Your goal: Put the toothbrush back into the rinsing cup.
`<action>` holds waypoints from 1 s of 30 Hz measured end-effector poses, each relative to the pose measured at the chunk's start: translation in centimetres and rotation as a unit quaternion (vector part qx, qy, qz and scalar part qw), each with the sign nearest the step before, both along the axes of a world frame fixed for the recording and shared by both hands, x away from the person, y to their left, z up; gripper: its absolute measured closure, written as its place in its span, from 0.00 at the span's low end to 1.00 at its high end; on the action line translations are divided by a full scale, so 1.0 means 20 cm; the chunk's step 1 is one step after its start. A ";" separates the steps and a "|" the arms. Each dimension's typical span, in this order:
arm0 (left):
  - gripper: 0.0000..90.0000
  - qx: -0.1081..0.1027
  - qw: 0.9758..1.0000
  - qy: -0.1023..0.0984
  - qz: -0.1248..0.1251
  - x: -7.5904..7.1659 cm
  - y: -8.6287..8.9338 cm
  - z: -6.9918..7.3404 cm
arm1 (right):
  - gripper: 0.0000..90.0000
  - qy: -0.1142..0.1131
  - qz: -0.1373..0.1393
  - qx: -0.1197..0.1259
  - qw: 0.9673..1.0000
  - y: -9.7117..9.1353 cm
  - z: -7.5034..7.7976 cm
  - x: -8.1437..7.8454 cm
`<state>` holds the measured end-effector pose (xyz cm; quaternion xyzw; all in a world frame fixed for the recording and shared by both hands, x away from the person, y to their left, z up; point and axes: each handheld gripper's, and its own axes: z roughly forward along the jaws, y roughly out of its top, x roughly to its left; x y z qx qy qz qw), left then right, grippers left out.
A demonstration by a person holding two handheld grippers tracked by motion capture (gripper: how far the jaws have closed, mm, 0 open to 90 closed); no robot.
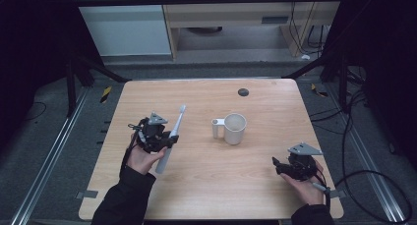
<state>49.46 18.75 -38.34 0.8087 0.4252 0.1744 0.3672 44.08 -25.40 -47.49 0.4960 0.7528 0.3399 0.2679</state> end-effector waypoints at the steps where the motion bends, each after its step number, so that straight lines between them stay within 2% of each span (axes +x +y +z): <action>1: 0.75 -0.003 1.000 -0.009 0.002 0.00 0.00 0.01 | 0.29 -0.001 0.000 0.000 1.000 0.00 0.00 0.00; 6: 0.75 -0.016 0.999 -0.049 0.006 -0.01 -0.01 0.04 | 0.29 -0.003 0.000 0.000 1.000 0.00 0.00 0.00; 7: 0.75 -0.016 0.999 -0.049 0.006 -0.01 -0.01 0.04 | 0.29 -0.004 -0.001 0.000 1.000 0.00 0.00 0.00; 9: 0.75 -0.032 0.997 -0.073 0.014 -0.01 -0.01 0.07 | 0.28 -0.004 -0.002 0.000 1.000 0.00 0.00 0.00; 16: 0.75 -0.059 0.993 -0.105 0.016 0.03 -0.04 0.12 | 0.27 -0.006 -0.002 -0.001 1.000 -0.01 -0.01 0.00; 22: 0.75 -0.090 0.987 -0.131 0.017 0.06 -0.09 0.15 | 0.27 -0.004 -0.004 -0.002 1.000 -0.01 -0.01 0.00; 26: 0.75 -0.098 0.985 -0.140 0.008 0.09 -0.13 0.17 | 0.27 -0.004 -0.003 -0.003 1.000 -0.01 -0.02 0.00; 30: 0.75 -0.113 0.981 -0.155 0.004 0.11 -0.17 0.19 | 0.26 -0.004 -0.005 -0.002 1.000 0.00 -0.02 0.00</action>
